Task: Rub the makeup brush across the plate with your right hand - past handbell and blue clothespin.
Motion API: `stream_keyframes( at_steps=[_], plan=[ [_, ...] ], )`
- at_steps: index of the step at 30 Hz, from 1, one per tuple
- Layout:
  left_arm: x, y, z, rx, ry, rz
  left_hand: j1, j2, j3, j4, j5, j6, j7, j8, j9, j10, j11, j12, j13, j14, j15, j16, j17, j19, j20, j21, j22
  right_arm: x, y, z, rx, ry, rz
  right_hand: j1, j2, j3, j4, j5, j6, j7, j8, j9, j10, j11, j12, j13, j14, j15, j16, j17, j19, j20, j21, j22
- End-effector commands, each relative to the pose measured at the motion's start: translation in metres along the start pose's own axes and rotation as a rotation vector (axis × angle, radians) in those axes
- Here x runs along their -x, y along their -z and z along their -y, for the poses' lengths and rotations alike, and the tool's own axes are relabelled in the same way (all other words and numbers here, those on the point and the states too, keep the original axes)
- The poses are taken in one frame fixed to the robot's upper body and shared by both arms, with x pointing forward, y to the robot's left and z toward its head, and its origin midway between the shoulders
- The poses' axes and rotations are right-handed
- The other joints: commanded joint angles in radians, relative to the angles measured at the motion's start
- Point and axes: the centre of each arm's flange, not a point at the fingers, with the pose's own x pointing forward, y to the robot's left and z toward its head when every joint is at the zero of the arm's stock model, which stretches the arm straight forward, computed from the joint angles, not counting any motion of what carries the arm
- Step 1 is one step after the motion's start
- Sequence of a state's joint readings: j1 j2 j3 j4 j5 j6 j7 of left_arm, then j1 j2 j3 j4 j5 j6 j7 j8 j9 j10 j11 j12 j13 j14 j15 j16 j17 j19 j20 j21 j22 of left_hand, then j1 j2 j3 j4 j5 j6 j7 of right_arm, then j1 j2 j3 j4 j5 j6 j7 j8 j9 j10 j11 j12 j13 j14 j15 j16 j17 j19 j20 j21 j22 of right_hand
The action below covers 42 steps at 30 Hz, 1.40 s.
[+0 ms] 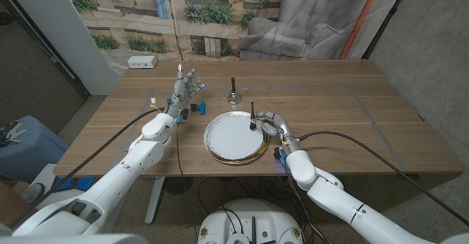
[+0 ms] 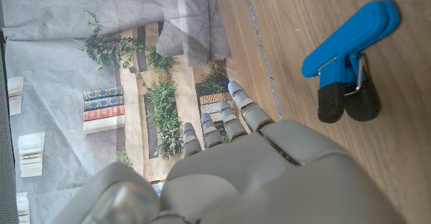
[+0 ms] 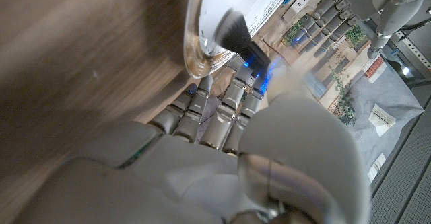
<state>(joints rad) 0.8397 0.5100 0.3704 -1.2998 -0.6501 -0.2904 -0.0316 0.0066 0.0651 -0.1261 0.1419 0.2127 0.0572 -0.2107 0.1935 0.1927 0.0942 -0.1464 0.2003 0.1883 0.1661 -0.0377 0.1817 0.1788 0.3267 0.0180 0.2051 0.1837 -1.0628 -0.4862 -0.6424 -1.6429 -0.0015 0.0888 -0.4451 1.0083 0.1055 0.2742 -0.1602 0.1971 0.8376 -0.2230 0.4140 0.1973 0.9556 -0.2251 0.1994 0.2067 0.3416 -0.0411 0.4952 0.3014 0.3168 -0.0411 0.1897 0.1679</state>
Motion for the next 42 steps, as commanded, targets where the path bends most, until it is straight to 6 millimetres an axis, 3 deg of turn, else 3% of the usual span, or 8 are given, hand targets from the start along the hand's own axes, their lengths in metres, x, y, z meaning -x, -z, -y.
stream_keyframes(
  at_steps=[1, 28, 42],
  plan=[
    [0.0, 0.0, 0.0, 0.0, 0.0, 0.0, -0.001, 0.015, -0.002, 0.007, 0.003, -0.002, -0.01, 0.003, 0.002, -0.001, -0.01, 0.007, 0.003, 0.006, -0.013, 0.003, 0.002, 0.007, 0.001, 0.004, 0.005, -0.005, 0.0, -0.002, -0.003, -0.003, 0.011, -0.003, 0.01, -0.004, 0.002, 0.003, 0.012, 0.0, -0.002, 0.005, -0.001, 0.002, 0.002, 0.002, 0.011, -0.14, -0.001, 0.003, 0.0, -0.018, 0.004, 0.002],
    [0.0, 0.0, 0.0, 0.0, 0.0, 0.0, -0.001, 0.015, -0.002, 0.007, 0.003, -0.001, -0.01, 0.004, 0.002, 0.0, -0.012, 0.008, 0.003, 0.007, -0.013, 0.003, 0.002, 0.007, 0.0, 0.004, 0.005, -0.027, -0.001, -0.006, -0.014, -0.006, 0.029, -0.003, 0.012, -0.004, 0.001, 0.004, 0.014, 0.0, -0.005, 0.005, -0.002, 0.002, 0.002, 0.002, 0.012, -0.14, -0.001, 0.003, 0.001, -0.017, 0.004, 0.002],
    [0.0, 0.0, 0.0, 0.0, 0.0, 0.0, -0.001, 0.015, -0.002, 0.007, 0.003, -0.001, -0.01, 0.004, 0.002, -0.002, -0.01, 0.007, 0.003, 0.006, -0.013, 0.003, 0.002, 0.008, 0.0, 0.004, 0.005, -0.03, -0.01, 0.003, -0.015, 0.005, 0.052, -0.003, 0.012, -0.004, 0.001, 0.005, 0.015, 0.0, -0.006, 0.006, -0.003, 0.002, 0.002, 0.002, 0.014, -0.14, -0.002, 0.002, 0.001, -0.017, 0.004, 0.002]
  ],
)
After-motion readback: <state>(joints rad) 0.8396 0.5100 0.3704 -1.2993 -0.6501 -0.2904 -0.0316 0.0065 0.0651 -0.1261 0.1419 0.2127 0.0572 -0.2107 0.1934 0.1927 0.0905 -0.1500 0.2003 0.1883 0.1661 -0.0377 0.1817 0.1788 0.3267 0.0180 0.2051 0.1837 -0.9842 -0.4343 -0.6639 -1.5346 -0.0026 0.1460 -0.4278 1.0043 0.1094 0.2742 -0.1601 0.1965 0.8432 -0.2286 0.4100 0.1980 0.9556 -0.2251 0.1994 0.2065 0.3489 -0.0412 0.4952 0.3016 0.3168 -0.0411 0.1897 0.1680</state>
